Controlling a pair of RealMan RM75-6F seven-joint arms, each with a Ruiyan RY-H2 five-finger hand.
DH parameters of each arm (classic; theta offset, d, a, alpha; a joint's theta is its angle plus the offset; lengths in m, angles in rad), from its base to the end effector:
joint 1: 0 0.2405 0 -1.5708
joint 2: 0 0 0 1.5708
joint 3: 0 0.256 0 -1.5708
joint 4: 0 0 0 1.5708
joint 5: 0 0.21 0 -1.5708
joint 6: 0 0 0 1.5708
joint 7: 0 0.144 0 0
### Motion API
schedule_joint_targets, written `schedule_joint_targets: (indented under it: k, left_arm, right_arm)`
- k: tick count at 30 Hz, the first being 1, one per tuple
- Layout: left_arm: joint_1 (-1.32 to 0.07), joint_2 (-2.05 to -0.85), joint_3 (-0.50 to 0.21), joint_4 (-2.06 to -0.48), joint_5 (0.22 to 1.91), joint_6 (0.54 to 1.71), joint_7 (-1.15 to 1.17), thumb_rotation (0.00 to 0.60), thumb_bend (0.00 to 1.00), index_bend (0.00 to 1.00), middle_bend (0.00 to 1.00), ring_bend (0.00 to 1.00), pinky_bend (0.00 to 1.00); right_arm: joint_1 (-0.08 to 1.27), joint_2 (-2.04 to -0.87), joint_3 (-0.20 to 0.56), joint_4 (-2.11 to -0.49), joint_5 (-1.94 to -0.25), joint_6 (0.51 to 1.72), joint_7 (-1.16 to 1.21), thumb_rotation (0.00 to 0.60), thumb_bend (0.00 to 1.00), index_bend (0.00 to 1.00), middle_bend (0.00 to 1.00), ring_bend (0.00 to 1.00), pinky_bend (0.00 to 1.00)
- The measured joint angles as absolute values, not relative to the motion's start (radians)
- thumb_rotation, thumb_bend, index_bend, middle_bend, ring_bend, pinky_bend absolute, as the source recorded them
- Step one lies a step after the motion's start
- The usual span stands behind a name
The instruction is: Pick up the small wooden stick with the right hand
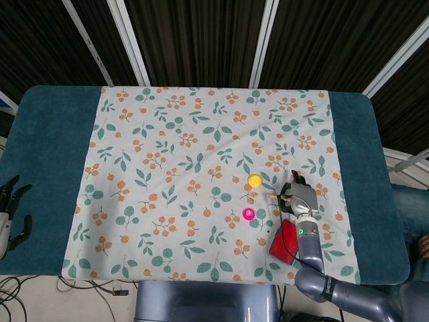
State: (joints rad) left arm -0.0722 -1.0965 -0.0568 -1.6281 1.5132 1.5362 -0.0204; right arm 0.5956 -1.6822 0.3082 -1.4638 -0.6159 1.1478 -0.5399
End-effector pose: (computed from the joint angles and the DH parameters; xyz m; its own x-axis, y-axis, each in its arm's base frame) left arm -0.3064 0.1782 0.1718 0.3817 -0.0509 0.9229 0.9238 -0.0129 -0.3828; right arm -0.2174 -0.3285 -0.0227 0.1919 -0.3025 0.9336 -0.9366 0.2278 0.2663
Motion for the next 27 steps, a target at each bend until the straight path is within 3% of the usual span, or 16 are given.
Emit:
schedule_joint_targets:
  k: [7, 13, 27]
  left_arm:
    - [-0.072, -1.096, -0.057, -1.63, 1.514, 1.537, -0.02, 0.6, 0.55, 0.14, 0.0, 0.06, 0.04]
    - [-0.072, -1.097, -0.054, -1.627, 1.517, 1.537, -0.016, 0.6, 0.55, 0.14, 0.0, 0.06, 0.04]
    - [-0.069, -1.1, -0.054, -1.628, 1.52, 1.543, -0.01, 0.6, 0.55, 0.14, 0.0, 0.06, 0.04]
  right_arm:
    - [0.573, -1.596, 0.35, -1.605, -0.616, 1.127, -0.459, 0.6, 0.51, 0.62, 0.07, 0.09, 0.23]
    - [0.543, -1.452, 0.432, -1.758, -0.504, 1.043, -0.345, 0.6, 0.51, 0.62, 0.07, 0.09, 0.23]
    - [0.474, -1.125, 0.583, -1.891, -0.35, 0.555, 0.02, 0.6, 0.51, 0.62, 0.07, 0.09, 0.23]
